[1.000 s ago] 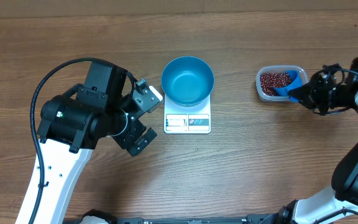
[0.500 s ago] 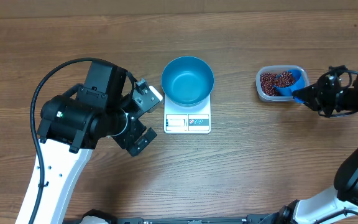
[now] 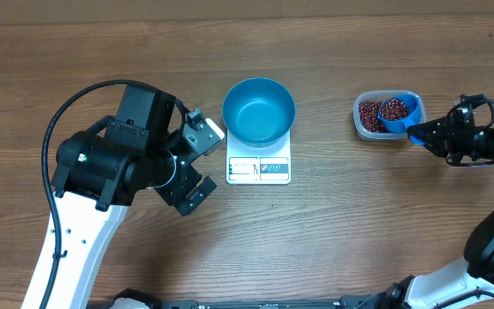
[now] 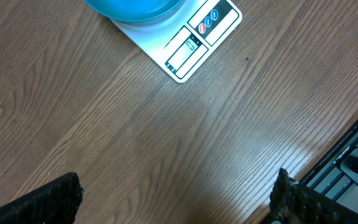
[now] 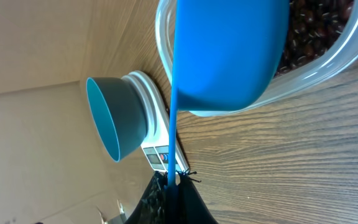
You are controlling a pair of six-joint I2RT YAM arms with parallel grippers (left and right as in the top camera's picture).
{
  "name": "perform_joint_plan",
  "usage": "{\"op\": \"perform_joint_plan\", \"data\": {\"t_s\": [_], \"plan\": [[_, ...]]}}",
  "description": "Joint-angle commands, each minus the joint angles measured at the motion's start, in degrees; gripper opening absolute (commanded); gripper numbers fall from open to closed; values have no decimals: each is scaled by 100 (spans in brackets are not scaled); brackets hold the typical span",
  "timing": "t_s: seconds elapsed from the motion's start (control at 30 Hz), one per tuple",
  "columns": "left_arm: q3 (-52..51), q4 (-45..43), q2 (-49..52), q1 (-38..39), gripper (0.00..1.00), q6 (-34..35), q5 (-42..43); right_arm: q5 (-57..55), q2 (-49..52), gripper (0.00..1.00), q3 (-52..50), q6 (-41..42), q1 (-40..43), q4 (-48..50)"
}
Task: Scoop item into bowl and weigh 150g on scale
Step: 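Drag the scoop through the red beans with the right gripper, then lift the filled blue scoop out of the tub with the right gripper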
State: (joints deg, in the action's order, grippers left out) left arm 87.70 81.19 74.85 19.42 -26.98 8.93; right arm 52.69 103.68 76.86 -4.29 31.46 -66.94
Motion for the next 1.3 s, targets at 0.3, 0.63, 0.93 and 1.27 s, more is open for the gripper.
{"op": "perform_joint_plan", "data": {"t_s": [0.3,0.63,0.93,1.27], "plan": [[120,-4,-61,11,99,-2,4,1113,39,4,35,-820,435,-308],[120,-4,-61,11,100,0,4,1812,39,4,35,-1797,625,-1128],[120,-4,-61,11,99,0,4,2168,37,4,37,-2651,610,-1696],[120,-4,-61,11,100,-2,4,2273,37,4,48,-2774,79,-1823]]}}
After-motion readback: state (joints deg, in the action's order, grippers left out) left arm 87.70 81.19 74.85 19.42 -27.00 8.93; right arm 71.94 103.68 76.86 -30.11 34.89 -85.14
